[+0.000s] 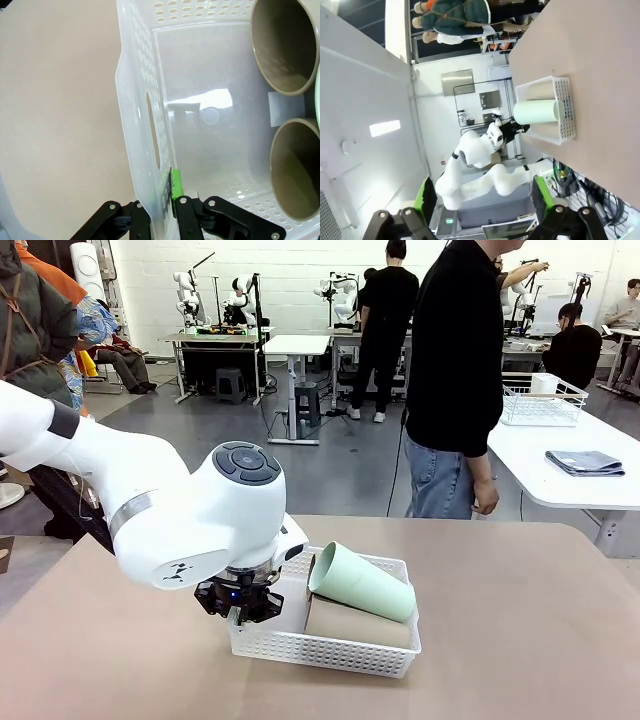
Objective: Clean and organize the cups into the basket.
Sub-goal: Pick up the Reusable plastic cup from the right side of the table and stack it inside the Organizing basket in the center of the table.
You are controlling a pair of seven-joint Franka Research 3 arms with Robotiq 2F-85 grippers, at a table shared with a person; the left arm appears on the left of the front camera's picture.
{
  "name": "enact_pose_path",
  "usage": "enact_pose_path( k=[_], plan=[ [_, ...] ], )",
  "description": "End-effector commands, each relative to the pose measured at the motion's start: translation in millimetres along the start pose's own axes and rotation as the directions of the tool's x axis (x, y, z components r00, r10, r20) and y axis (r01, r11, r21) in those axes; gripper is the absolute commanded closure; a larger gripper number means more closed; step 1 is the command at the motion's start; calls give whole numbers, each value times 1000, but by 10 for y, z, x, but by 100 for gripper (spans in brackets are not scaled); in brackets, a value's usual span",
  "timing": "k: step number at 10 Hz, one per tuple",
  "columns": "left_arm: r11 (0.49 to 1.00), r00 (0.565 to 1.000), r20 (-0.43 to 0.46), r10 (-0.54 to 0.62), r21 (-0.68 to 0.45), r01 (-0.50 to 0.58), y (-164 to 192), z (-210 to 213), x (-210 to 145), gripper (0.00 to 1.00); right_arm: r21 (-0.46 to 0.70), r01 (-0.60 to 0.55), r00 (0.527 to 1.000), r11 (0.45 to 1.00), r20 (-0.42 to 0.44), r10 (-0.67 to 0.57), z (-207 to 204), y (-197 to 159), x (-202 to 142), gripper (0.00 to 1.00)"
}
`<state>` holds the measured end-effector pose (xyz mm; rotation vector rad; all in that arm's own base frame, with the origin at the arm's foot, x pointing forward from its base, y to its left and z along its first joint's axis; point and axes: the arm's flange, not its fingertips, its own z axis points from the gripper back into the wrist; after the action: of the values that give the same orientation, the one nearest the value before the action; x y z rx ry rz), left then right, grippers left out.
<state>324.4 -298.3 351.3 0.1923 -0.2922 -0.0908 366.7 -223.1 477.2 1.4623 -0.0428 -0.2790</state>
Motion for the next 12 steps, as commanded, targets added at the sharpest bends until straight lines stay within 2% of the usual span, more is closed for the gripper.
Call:
enact_pose_path(
  k=[1, 4, 6, 9, 12],
  plan=[
    [1000, 1000, 13, -7, 14, 7, -4, -13, -27, 100, -12, 71, 997, 997, -23, -72, 281, -46, 135, 0],
    [1000, 1000, 13, -7, 14, 7, -4, -13, -27, 100, -20, 36, 999, 999, -36, -37, 391, -150, 104, 0],
    [1000, 1000, 13, -7, 14, 7, -4, -13, -27, 100, -22, -50, 994, 999, -102, 48, 363, -390, 73, 0],
    [1000, 1000, 13, -7, 14, 7, -4, -13, -27, 100, 10, -98, 961, 995, -260, 97, 419, -724, -47, 0],
    [1000, 1000, 13, -7, 14, 7, -4, -13, -27, 100, 124, -180, 922, 976, -323, 211, 462, -856, -72, 0]
  ],
)
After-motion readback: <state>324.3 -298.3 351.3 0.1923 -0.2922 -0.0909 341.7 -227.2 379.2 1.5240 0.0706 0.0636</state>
